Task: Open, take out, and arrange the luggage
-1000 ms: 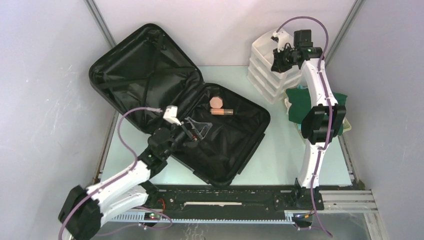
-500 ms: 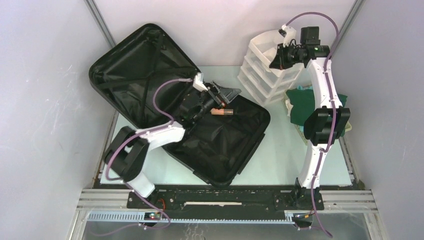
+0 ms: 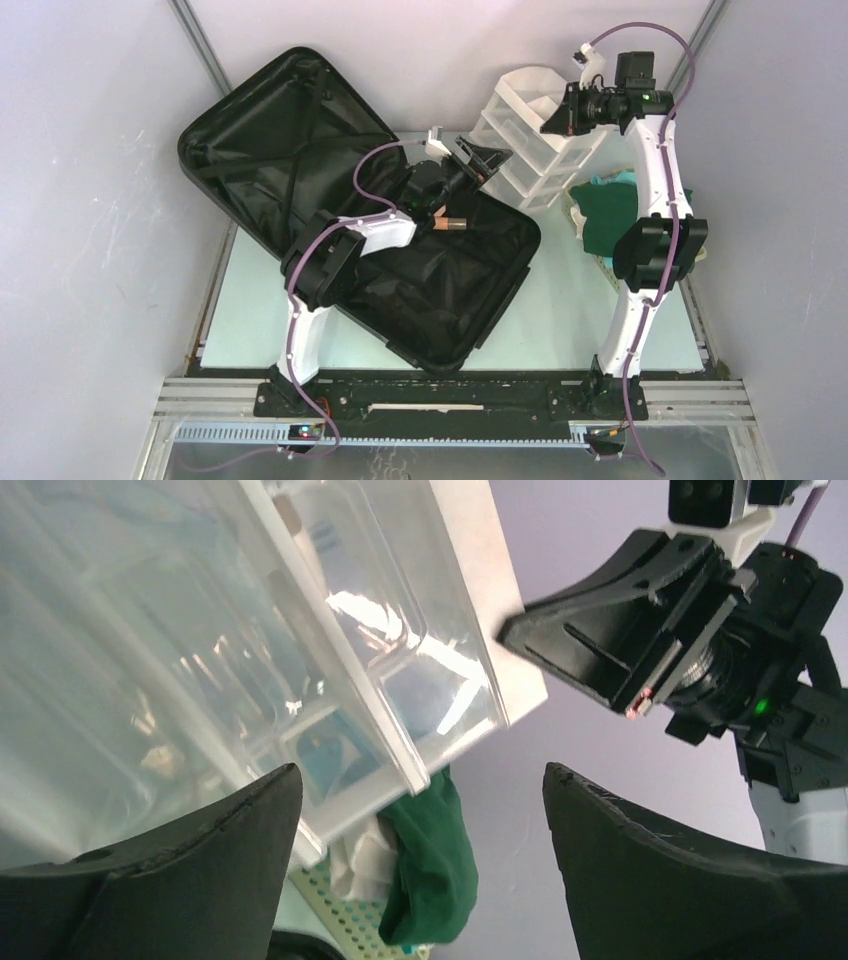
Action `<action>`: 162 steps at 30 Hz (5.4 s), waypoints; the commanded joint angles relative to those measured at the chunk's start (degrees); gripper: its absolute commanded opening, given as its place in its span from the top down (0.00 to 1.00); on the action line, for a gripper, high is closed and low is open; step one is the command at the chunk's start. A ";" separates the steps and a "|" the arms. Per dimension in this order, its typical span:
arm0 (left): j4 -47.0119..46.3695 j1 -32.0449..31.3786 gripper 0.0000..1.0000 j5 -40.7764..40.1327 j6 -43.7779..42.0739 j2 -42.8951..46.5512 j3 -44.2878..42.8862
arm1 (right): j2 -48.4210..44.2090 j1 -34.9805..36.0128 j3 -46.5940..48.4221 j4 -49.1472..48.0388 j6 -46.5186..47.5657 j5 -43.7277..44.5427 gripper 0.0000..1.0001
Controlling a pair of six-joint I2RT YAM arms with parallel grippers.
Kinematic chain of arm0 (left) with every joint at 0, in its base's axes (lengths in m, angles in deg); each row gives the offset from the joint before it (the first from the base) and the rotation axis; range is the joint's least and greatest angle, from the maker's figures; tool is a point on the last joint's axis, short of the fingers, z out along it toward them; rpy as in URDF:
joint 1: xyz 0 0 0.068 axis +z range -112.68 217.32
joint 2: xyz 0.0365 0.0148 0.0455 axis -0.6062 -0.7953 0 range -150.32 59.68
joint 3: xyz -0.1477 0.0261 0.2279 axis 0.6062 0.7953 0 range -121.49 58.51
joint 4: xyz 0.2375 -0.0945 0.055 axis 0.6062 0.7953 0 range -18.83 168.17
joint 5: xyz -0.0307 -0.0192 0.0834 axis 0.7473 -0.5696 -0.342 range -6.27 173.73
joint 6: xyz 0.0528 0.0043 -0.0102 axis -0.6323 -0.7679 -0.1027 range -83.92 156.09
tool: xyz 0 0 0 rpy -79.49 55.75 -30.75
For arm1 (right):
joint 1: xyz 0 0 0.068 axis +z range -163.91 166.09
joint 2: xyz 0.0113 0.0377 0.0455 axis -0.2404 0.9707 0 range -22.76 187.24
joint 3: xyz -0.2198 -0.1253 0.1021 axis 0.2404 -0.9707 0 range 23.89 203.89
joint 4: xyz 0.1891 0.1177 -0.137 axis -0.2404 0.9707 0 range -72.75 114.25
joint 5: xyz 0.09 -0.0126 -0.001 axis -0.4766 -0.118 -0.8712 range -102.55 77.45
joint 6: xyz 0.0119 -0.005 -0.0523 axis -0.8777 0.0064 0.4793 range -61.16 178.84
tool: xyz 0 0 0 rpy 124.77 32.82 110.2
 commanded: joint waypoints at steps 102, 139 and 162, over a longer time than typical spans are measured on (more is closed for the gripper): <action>42.96 5.81 0.24 -1.45 -43.88 44.71 19.23 | -25.14 5.01 -12.37 -1.02 24.36 7.96 0.39; 75.44 7.45 0.00 -22.72 -71.24 85.74 40.30 | -9.97 34.43 -31.20 -4.85 53.59 17.55 0.34; 74.13 10.13 0.00 -22.79 -71.70 87.70 41.51 | 12.94 41.71 -17.83 -5.34 46.18 34.06 0.55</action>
